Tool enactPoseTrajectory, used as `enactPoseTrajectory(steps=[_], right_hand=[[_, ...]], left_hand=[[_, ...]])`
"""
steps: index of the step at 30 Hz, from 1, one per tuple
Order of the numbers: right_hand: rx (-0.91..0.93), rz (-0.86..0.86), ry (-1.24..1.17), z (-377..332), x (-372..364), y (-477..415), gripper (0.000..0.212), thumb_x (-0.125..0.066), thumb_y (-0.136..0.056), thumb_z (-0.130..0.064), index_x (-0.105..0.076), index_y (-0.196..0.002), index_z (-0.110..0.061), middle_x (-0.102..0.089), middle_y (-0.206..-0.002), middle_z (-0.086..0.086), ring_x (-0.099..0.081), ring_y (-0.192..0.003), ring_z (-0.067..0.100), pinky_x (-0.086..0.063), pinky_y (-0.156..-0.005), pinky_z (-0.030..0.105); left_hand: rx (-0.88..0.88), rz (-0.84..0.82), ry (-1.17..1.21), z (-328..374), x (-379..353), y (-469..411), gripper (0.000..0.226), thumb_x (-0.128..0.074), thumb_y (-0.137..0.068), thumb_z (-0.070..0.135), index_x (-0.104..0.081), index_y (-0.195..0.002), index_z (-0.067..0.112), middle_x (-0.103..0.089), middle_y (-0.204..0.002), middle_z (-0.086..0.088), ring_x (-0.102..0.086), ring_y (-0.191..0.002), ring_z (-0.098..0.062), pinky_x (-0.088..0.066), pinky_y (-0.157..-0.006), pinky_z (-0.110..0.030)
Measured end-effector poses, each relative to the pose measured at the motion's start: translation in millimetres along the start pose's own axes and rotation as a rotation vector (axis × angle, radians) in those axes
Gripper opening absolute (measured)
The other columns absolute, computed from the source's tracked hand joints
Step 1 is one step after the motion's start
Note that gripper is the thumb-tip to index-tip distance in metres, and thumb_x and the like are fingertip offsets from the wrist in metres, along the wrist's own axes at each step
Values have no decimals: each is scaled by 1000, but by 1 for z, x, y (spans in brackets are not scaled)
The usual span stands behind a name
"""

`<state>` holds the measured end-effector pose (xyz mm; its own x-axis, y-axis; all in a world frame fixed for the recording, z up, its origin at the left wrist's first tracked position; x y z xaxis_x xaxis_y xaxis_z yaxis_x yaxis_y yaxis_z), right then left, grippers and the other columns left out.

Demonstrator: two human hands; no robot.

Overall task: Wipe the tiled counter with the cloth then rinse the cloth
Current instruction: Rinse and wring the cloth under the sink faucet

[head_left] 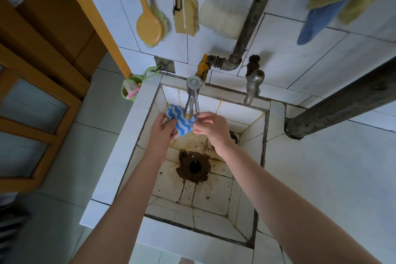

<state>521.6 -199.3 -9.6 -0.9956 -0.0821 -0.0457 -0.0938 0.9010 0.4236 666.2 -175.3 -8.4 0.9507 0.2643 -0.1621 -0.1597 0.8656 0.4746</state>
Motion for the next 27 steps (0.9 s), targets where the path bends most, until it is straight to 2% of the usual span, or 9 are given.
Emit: enactPoseTrajectory(steps=[4,9,11,13,15,18,21,24,27], right_hand=[[-1,46,-8,3,-2,0,16,-57,-87,6,-65,-100,1,-67,-92,5,-68,-84,19,-59,-73,28],[-41,37,13,5,2,1,14,-52,-94,-6,-64,-100,-4,-67,-99,8,-68,-84,17,-59,-72,30],[-47,15,31,3,2,2,12,-53,-94,-13,-63,-98,-11,-66,-99,2,-66,-88,15,-57,-77,31],[-59,7,33,2,1,1,11,-55,-93,-22,-62,-100,-17,-64,-104,-1,-62,-100,16,-51,-88,34],[-59,-24,44,0,0,-1,23,-56,-92,-30,-60,-111,-17,-62,-113,-1,-59,-107,17,-48,-91,30],[-51,-89,55,2,1,-2,32,-59,-91,-22,-58,-119,-7,-63,-110,4,-61,-100,17,-52,-81,21],[-36,-93,30,7,4,0,25,-62,-88,-8,-61,-112,-2,-64,-97,4,-62,-94,21,-54,-84,30],[9,-81,43,7,2,0,16,-65,-83,-2,-64,-98,-6,-64,-86,-1,-61,-83,14,-53,-76,23],[21,-93,24,3,-2,1,13,-68,-81,-2,-64,-87,-13,-63,-83,-2,-61,-79,9,-50,-64,13]], left_hand=[[8,3,-1,-2,1,1,21,-45,-96,6,-51,-115,11,-63,-117,-14,-66,-98,-22,-56,-75,-23],[22,7,-24,-1,1,4,27,-47,-95,6,-51,-122,10,-62,-119,-14,-63,-104,-25,-56,-75,-21],[26,8,-43,0,-1,4,27,-48,-94,6,-52,-120,10,-62,-118,-12,-63,-104,-24,-55,-74,-18],[35,-1,-64,1,-3,4,28,-50,-94,6,-53,-122,9,-63,-114,-11,-63,-100,-22,-55,-75,-19],[45,-50,-125,2,-5,5,30,-51,-92,6,-54,-122,7,-65,-108,-11,-65,-92,-19,-55,-75,-20],[48,-124,-232,-1,-8,10,26,-49,-92,1,-56,-117,4,-65,-94,-8,-64,-81,-16,-55,-67,-17],[58,-99,-236,-7,-5,14,21,-45,-92,-1,-57,-107,7,-64,-86,-4,-62,-78,-14,-52,-61,-14],[73,-65,-237,-9,-1,15,17,-48,-94,11,-58,-108,10,-66,-91,-4,-63,-81,-15,-51,-64,-15],[52,-8,-233,-10,4,13,27,-50,-95,21,-58,-118,9,-66,-104,-7,-65,-94,-22,-53,-72,-21]])
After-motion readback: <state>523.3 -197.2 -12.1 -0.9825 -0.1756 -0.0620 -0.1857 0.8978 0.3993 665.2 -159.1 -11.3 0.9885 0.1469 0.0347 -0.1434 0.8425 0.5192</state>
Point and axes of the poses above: each hand's wrist, its own y-axis away from the middle knuckle, its own x-axis out of the back of the hand, z = x × y, the point moved 1 cm from there along -y, towards the middle knuckle
